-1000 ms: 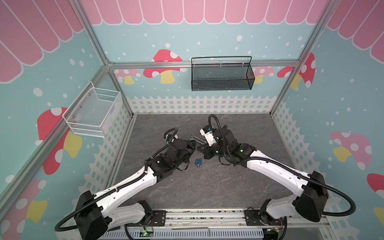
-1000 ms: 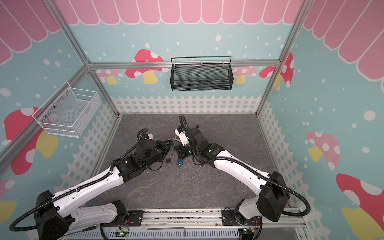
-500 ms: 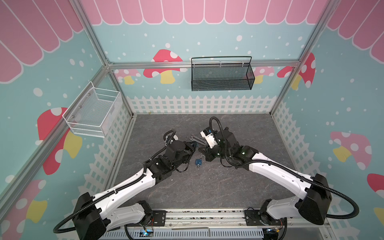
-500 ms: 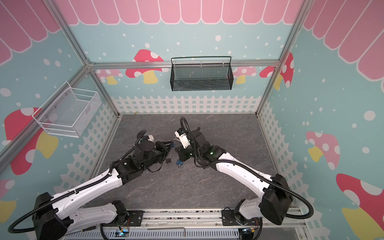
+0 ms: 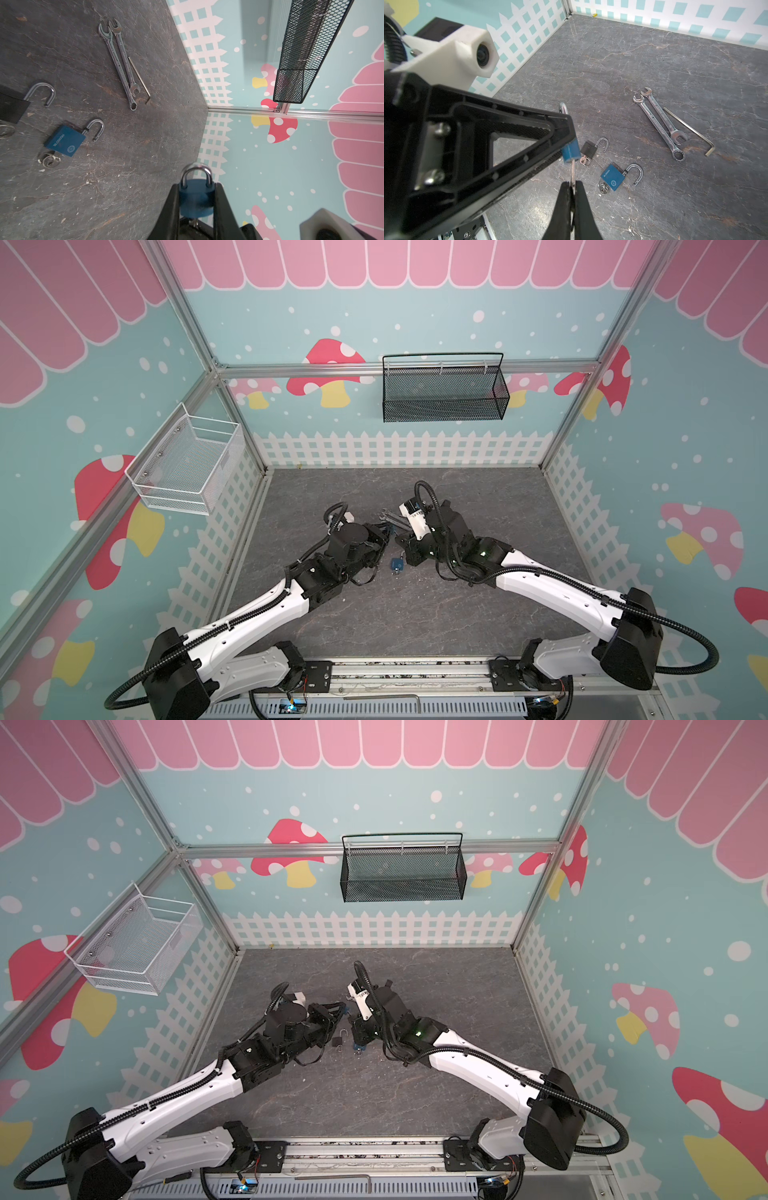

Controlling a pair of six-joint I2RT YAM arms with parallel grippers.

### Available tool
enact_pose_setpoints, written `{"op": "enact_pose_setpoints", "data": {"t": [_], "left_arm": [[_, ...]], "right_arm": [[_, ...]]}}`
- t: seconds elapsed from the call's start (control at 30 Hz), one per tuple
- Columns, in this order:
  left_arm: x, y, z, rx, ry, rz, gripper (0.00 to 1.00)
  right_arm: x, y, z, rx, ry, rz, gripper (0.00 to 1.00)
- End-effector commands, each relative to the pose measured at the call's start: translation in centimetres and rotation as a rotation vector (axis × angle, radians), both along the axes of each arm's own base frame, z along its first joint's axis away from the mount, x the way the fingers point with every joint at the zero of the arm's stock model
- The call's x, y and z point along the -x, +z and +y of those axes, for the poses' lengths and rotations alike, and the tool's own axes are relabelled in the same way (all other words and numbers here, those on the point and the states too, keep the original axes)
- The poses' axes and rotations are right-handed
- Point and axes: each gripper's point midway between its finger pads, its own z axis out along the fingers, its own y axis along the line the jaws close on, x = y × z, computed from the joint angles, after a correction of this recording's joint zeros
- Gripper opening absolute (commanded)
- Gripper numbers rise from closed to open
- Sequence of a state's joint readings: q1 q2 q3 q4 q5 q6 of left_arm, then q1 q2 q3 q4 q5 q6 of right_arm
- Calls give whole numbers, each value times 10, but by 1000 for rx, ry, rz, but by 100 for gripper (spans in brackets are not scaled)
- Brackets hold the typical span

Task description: Unlock with the key

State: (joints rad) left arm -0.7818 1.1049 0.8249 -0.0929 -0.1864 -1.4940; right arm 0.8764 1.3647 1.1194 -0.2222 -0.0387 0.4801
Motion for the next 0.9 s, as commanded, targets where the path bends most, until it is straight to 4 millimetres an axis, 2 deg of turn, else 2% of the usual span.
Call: {"op": "enact_pose_setpoints", "data": {"t": [0.0,0.2,0.33,0.47,0.63,0.7,0.87], "left_arm": [[27,-14,-16,6,-123,68,0],[26,-18,-15,-8,-113,90,0],[24,-20,-16,-18,-105,101,0],[23,-16,-21,-60,-121,93,0],[25,-10,-29,-45,-139,75,0],[26,-8,-34,-36,-158,71,0],[27,-19,-36,-64,-176,86,0]], "right_arm": [[-20,51,0,-168,-54,-83,0],[-21,63,-1,-200,-65,-122,0],[-17,69,8,-195,-42,-176,0],[-28,57,5,-78,-98,-209,0],[-33,53,10,-50,-88,-230,0],[-28,55,18,-58,-27,-244,0],[-3,84,35,-190,153,-244,0]]}}
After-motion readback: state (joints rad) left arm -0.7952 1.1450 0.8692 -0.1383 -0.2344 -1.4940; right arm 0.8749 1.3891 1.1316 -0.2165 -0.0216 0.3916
